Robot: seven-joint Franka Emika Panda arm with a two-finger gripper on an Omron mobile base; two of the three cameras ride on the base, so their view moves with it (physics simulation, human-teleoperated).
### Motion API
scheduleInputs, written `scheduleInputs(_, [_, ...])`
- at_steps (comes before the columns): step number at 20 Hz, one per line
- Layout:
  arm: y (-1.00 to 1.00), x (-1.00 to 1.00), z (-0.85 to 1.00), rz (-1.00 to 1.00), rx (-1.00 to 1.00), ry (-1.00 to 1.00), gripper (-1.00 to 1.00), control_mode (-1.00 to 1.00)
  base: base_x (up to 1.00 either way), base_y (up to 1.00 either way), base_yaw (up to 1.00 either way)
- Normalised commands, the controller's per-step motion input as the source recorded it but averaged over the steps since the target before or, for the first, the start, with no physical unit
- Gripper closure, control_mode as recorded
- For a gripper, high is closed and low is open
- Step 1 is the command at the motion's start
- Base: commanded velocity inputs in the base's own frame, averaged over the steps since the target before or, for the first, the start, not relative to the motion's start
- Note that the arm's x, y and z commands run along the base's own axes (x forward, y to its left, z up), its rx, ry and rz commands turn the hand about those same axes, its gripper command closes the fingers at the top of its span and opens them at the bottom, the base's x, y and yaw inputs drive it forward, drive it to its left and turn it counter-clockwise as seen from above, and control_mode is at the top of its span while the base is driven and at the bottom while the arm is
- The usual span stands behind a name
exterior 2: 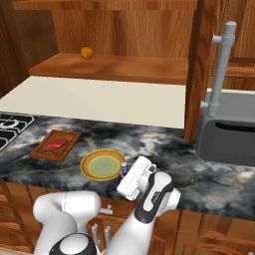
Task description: Pick the steak from the plate and place it on the cutting board. Then pick the condiment bottle from the cabinet and place it next to the cutting board.
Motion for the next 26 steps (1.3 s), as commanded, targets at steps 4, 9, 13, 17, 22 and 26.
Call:
scheduleInputs(4, [0.12, 0.0, -0.12, 0.0, 0.0, 0.0, 1.0, -1.0, 0.0, 0.0, 0.0])
scheduleInputs(9, [0.07, 0.0, -0.11, 0.0, 0.0, 0.0, -1.0, -1.0, 0.0, 0.0, 0.0])
scheduleInputs(13, [0.0, 0.0, -0.09, 0.0, 0.0, 0.0, -1.0, -1.0, 0.0, 0.0, 0.0])
scheduleInputs(17, [0.0, 0.0, -0.07, 0.0, 0.0, 0.0, -1.0, -1.0, 0.0, 0.0, 0.0])
scheduleInputs(22, [0.0, -0.01, -0.05, 0.0, 0.0, 0.0, -1.0, -1.0, 0.0, 0.0, 0.0])
scheduleInputs(26, [0.01, -0.05, -0.03, 0.0, 0.0, 0.0, -1.0, -1.0, 0.0, 0.0, 0.0])
